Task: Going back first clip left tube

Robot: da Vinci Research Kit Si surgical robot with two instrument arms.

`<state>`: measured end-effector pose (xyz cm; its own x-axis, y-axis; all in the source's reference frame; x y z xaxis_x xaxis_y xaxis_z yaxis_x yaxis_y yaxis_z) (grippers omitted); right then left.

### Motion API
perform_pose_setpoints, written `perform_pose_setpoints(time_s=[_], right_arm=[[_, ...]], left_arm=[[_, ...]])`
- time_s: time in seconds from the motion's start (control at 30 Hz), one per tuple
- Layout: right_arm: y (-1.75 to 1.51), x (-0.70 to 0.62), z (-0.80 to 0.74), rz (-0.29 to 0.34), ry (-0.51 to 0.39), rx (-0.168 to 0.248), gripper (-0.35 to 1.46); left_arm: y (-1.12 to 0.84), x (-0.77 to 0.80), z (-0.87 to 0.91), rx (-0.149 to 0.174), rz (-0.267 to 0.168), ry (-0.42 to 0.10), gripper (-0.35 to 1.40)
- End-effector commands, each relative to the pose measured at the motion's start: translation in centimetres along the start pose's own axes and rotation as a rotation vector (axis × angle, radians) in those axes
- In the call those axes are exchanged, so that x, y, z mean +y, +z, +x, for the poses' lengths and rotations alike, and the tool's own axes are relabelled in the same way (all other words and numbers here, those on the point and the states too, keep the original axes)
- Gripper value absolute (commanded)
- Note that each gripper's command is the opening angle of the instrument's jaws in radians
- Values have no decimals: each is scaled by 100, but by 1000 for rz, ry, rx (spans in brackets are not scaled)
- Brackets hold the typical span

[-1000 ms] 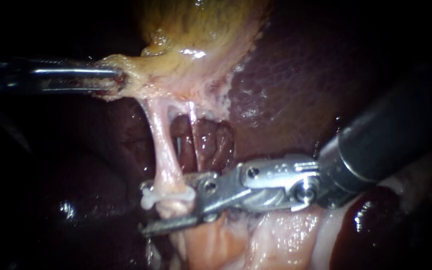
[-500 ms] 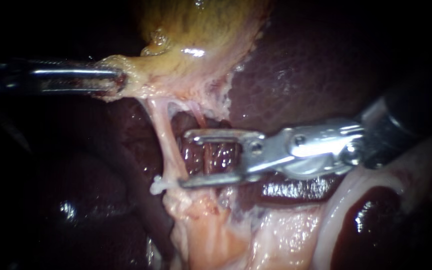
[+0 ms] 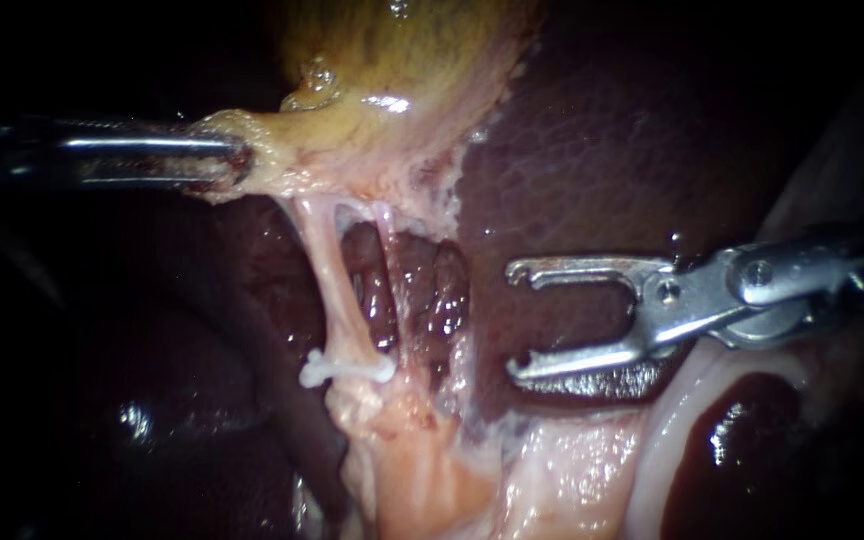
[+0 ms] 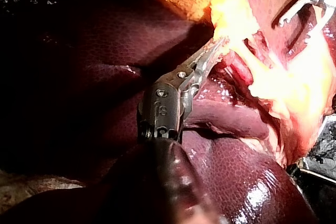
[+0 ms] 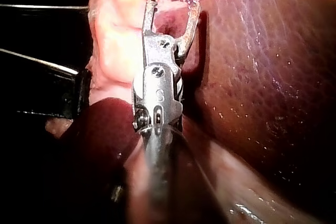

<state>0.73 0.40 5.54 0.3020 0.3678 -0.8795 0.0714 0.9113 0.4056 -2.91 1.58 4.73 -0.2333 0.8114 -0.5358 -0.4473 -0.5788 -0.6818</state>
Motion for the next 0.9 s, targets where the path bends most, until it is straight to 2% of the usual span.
perform_pose_setpoints(time_s=[0.03,0.13,0.6,0.7,0.9], right_arm=[[-1,-1,0,0,0,0,50],[-2,-1,0,1,0,0,50],[-4,-2,-1,2,0,0,50],[-4,-1,-1,2,0,0,50],[-5,-1,0,2,0,0,50]], left_arm=[[3,0,0,1,3,-1,-35],[10,1,-1,3,9,0,-35],[65,-8,-15,1,-11,9,-35],[71,-6,-18,4,-15,11,-35],[69,-6,-18,2,-19,11,-35]])
